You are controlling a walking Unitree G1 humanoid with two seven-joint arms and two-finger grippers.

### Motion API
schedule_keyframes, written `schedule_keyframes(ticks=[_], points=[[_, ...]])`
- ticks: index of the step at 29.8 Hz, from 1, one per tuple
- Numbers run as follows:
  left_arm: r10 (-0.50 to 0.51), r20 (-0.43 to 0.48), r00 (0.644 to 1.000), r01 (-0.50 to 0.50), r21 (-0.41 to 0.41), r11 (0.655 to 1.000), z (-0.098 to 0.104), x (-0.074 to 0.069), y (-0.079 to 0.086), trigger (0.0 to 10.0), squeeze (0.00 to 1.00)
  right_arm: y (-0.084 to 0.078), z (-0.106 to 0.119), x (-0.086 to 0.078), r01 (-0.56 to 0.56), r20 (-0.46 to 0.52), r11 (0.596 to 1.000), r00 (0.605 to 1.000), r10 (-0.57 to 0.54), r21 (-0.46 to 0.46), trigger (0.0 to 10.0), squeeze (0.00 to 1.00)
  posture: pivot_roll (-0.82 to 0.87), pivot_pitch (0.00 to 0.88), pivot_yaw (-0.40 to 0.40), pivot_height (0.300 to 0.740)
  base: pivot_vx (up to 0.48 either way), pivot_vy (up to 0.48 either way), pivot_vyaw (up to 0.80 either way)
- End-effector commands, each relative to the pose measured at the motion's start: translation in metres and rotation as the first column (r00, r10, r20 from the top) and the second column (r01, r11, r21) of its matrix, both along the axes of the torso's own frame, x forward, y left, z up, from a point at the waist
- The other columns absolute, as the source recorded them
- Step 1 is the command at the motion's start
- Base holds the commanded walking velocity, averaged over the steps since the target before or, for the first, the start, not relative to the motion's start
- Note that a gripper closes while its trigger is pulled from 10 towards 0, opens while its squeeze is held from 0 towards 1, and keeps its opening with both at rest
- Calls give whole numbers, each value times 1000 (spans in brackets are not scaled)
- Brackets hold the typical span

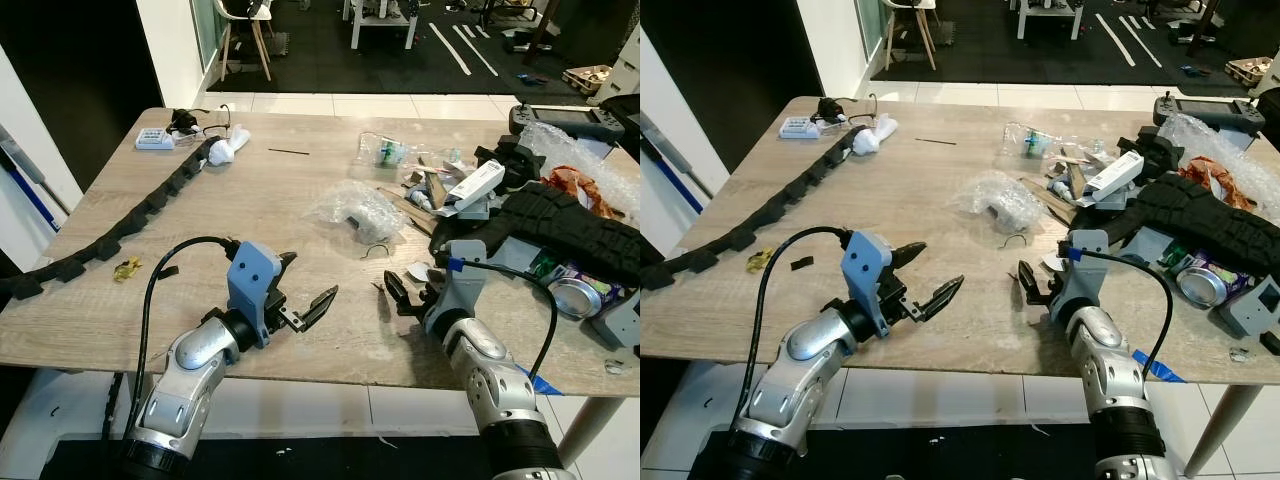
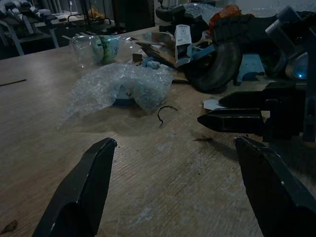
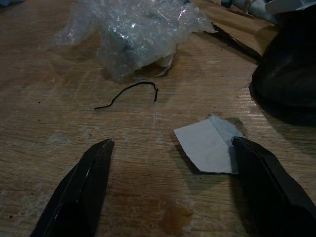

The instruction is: Picking trash to rubbish bin

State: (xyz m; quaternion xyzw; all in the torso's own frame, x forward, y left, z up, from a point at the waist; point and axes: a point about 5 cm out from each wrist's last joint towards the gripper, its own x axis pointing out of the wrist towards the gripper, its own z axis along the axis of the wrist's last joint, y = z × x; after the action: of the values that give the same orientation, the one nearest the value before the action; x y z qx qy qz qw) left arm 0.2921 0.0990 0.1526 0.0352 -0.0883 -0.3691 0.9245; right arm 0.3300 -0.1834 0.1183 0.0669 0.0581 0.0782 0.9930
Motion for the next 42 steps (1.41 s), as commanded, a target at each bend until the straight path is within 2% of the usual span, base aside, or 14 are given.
schedule_keyframes(ticks=[1,11,16,21,24,26,34,42], points=[[0,-6,1000,0,5,1000,1,-1,3,10000,0,-1,-5,-2,-1,-31,1000,1000,2,24,10000,0,14,123,35,740,0,0,0],[-3,-13,1000,4,32,999,-2,0,2,10000,0,-15,25,2,49,116,998,992,-52,26,10000,0,13,127,37,740,0,0,0],[-6,-15,1000,6,31,999,-2,1,1,10000,0,-21,30,2,73,150,997,986,-76,28,10000,0,15,128,38,740,0,0,0],[-12,-16,1000,13,35,999,-1,1,1,10000,0,-30,6,2,99,32,995,995,-99,4,10000,0,16,131,42,740,0,0,0],[-13,-16,1000,14,36,999,-1,1,1,10000,0,-30,1,1,100,8,995,995,-100,5,10000,0,16,132,44,740,0,0,0],[-17,-14,1000,17,37,999,-1,1,0,10000,0,-28,-8,0,89,-38,995,995,-88,34,10000,0,17,135,46,740,0,0,0],[-69,-21,997,70,34,997,1,-3,-4,10000,0,-27,-20,1,85,-114,989,991,-72,118,10000,0,20,139,49,740,0,0,0],[-88,-25,996,89,40,995,1,-4,-5,10000,0,-24,-24,7,11,-203,999,979,-4,33,10000,0,21,137,52,740,0,0,0]])
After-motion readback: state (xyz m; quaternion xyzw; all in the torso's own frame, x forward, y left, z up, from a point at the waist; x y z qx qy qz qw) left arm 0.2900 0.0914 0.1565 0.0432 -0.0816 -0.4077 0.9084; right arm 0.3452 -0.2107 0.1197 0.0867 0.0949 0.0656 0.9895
